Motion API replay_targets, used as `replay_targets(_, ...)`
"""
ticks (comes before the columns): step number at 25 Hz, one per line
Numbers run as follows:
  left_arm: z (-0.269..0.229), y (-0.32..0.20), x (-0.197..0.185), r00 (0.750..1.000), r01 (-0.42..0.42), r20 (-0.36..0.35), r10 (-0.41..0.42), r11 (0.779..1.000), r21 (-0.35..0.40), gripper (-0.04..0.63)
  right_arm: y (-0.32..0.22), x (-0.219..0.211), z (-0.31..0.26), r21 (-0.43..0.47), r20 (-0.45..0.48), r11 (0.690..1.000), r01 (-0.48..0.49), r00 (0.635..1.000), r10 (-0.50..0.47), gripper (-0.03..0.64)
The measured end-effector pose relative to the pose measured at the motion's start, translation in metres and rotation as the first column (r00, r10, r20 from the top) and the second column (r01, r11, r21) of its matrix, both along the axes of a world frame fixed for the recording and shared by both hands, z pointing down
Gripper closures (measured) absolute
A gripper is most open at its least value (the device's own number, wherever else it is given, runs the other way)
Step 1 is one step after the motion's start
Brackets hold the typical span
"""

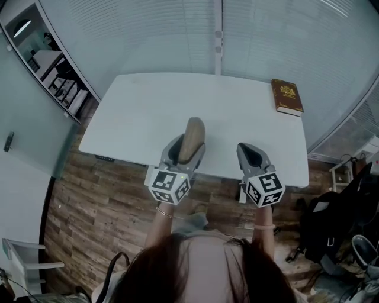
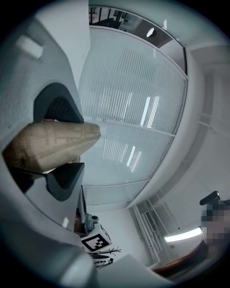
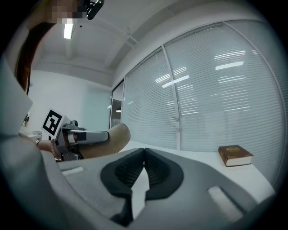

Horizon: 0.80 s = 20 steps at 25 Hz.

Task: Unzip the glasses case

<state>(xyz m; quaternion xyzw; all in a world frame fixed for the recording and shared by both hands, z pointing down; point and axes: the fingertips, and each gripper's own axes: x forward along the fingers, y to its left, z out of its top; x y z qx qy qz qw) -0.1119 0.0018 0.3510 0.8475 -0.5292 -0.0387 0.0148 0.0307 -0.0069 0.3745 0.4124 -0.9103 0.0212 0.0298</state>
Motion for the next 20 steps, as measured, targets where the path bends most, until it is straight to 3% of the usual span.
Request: replay_targets(20,-0.02,0.056,0.035,0.999,-0.017,-0.048,0.019,0.999,0.039,0.314,0.048,0.023,0.006,-0.014,0.036,1.0,-0.002,0.999,0.003,0.614)
